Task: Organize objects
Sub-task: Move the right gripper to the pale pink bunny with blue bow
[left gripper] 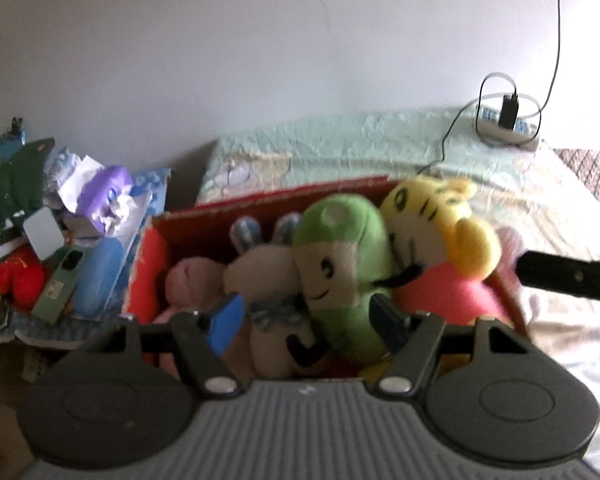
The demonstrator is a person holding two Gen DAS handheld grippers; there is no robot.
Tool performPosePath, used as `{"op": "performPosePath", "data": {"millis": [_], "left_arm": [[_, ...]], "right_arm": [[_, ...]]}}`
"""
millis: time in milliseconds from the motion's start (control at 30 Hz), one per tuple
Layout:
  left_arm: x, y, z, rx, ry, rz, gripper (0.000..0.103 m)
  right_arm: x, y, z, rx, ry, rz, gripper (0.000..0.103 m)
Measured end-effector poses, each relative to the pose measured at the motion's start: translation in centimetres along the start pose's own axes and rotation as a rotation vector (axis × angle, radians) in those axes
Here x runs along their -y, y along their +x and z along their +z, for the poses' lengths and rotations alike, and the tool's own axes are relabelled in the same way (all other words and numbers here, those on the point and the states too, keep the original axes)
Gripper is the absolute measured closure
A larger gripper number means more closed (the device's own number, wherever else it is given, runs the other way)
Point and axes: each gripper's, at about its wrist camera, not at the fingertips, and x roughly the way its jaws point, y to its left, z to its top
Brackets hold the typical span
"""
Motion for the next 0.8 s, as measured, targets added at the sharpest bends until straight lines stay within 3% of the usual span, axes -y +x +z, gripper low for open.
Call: {"op": "performPosePath", "data": {"millis": [133, 333, 567, 800], "left_arm": [[1.8, -1.5, 1.1, 0.039, -0.013, -0.010, 0.031], [6.2, -2.4, 2.2, 0.081, 0.005, -0.089, 0.031], [11.7, -1.9, 2.8, 0.087, 0.068, -0.186, 0.031], [16.6, -0.6, 1.6, 0.058, 0.137, -0.291, 0.032]], "right_arm": [[2.2, -2.2, 1.2, 0.014, 0.015, -0.003, 0.075], [6.1, -4.0, 1.9, -0.002, 0.037, -0.080, 0.075], [11.1, -5.1, 1.8, -0.042, 0.065, -0.186, 0.070], [15.4, -4.3, 1.7, -0.106, 0.102, -0.235, 0.063]]}}
